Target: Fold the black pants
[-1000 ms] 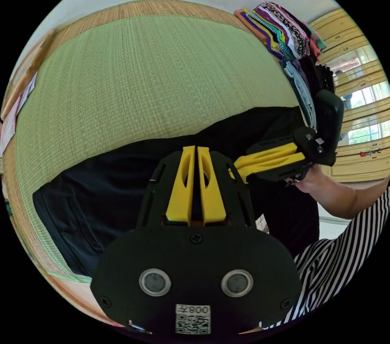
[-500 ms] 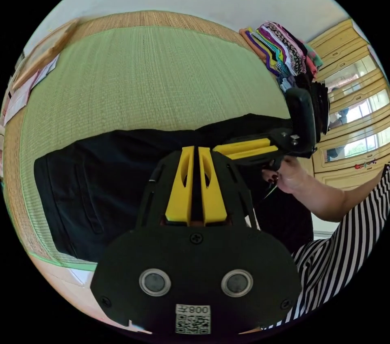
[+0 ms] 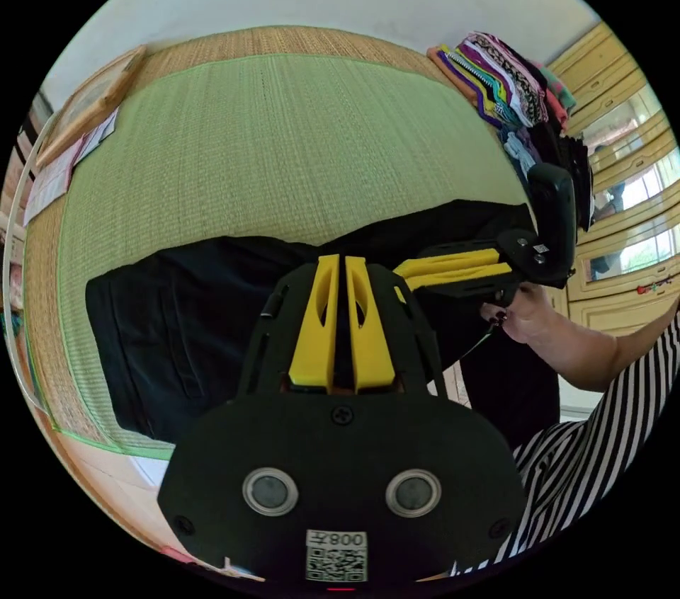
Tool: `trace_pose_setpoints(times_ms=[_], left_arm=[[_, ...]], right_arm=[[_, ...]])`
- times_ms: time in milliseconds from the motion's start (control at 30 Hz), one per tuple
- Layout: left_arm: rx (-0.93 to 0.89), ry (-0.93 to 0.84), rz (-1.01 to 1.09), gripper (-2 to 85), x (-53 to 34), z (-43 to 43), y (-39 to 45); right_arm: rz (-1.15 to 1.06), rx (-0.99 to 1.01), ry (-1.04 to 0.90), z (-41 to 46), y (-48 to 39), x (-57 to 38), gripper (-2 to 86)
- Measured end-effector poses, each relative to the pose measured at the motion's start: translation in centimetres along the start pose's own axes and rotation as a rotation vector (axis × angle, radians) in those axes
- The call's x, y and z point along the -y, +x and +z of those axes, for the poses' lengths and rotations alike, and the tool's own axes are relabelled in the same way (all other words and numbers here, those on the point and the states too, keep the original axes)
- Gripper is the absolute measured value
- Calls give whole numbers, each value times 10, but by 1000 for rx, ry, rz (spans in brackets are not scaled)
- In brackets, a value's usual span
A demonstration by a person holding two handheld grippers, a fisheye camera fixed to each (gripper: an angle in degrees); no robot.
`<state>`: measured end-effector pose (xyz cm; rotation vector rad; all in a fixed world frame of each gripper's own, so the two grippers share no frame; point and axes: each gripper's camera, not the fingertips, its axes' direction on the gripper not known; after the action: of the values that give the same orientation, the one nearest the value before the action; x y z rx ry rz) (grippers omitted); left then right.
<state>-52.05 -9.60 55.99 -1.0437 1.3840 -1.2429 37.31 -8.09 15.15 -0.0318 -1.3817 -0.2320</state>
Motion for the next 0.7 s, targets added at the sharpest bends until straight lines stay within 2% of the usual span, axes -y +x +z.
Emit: trace_pose_setpoints(times_ms=[167, 267, 367, 700], left_arm=[[-108, 65, -91, 15, -4, -29, -5], [-144, 98, -111, 14, -2, -43, -4], [-152, 117, -112, 14, 1, -55, -1], [-176, 123, -110, 14, 4, -73, 2]], right_arm=[[-103, -137, 86, -20, -22, 14, 38], [-211, -235, 61, -8, -35, 27, 46], [-289, -252, -30, 15, -40, 37, 61], [-388, -290, -65, 33, -49, 55, 61]])
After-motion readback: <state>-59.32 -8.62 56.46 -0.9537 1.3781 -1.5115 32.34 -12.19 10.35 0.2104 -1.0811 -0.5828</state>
